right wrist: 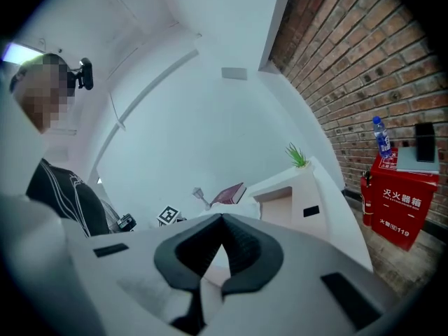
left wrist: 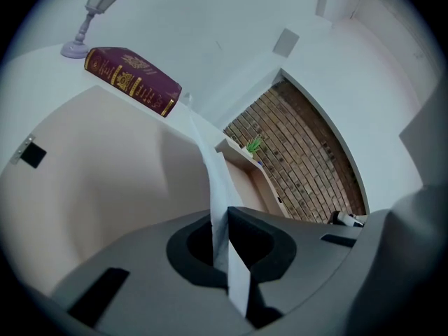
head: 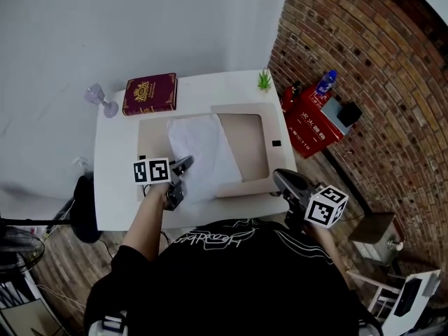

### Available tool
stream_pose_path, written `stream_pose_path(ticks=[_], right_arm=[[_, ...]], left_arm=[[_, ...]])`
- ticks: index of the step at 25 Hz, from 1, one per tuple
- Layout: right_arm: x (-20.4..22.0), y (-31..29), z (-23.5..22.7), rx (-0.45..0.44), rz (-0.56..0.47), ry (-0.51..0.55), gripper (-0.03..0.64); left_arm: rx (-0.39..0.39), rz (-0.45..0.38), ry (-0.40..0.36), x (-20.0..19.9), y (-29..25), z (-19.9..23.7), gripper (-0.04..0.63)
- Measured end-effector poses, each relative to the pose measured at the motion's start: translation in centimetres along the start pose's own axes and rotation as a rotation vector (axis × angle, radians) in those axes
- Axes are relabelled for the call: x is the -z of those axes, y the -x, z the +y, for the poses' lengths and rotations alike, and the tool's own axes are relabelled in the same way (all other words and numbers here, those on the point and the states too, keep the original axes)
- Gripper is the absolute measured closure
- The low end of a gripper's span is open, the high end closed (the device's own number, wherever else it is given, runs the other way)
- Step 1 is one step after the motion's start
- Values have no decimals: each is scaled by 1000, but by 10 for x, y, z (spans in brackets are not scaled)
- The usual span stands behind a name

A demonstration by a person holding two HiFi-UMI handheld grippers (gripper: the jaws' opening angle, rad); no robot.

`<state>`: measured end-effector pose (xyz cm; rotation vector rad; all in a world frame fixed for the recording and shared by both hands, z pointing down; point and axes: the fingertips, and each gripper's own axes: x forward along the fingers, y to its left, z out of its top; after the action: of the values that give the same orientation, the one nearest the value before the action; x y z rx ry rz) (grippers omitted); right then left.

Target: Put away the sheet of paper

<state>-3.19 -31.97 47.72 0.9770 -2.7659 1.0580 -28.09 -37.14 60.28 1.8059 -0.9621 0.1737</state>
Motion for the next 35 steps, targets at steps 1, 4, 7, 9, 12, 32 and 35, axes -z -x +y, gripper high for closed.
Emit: stream_pose_path(ticks=[1,4,7,9,12,32,35], right_arm=[[-1,0,0,-2,-4,1,616],[0,2,-2,-8,-12,-15,615],[1,6,-10,-16,-4,-39,615],[-5,8,-15,-20,-5,-39,615],[-12,12,-22,-37,-6,-40,615],[-77,35,-36,-146,7,1,615],[-74,32,-36,-151,16,-7,615]], left_arm=[[-1,7,0,0,-3,-1,563],[-11,23,-7,0,-12,-3,563],[-5,27,7,0,-22,-10,563],[-2,28,17,0,-30,-14,563],[-8,36,24,1,-41,-21,563],[-2,123,213,19,-107,-46,561],[-1,121,218,19,-112,-48,561]])
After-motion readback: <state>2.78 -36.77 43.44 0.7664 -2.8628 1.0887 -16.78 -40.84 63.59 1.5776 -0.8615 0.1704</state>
